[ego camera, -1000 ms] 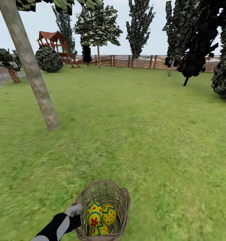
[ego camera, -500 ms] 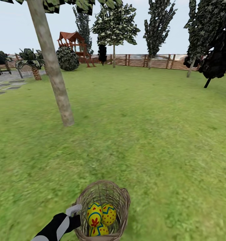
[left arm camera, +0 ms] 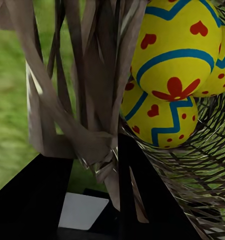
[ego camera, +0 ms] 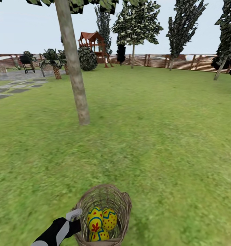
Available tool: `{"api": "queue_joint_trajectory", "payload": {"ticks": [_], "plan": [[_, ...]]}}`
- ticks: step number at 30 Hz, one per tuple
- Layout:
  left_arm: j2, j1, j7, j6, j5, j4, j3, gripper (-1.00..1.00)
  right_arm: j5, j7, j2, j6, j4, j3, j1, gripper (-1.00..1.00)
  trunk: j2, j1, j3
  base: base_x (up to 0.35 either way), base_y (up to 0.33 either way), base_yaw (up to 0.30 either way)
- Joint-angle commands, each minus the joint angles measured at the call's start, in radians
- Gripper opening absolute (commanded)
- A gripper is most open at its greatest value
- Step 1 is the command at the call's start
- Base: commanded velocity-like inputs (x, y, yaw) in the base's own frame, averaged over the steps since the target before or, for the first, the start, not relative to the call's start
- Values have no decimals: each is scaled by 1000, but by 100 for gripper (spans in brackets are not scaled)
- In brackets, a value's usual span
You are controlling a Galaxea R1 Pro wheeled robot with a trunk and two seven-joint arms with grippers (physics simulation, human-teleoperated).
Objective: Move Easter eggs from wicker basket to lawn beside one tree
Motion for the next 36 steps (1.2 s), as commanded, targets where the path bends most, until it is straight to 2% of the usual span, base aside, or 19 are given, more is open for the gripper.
{"api": "queue_joint_trajectory", "payload": {"ticks": [1, 13, 19, 30, 36], "plan": [[-1, -1, 7, 5, 16, -2, 2, -100, 8, -2, 0, -7, 3, -6, -1, 100, -1, 0, -1, 0, 0, 285], [-1, -1, 7, 5, 16, -2, 2, -100, 8, -2, 0, -9, 3, -6, -1, 100, -1, 0, -8, 0, 0, 286], [-1, 0, 7, 5, 16, -2, 2, -100, 7, -2, 0, -43, 9, -6, -1, 100, -1, 0, -1, 0, 0, 200], [-1, 0, 7, 5, 16, -2, 2, -100, 9, -1, 0, -44, 11, -5, -1, 100, -1, 0, 10, 0, 0, 153], [-1, 0, 7, 5, 16, -2, 2, -100, 7, -2, 1, -44, 11, -5, -1, 100, -1, 0, 10, 0, 0, 279]]}}
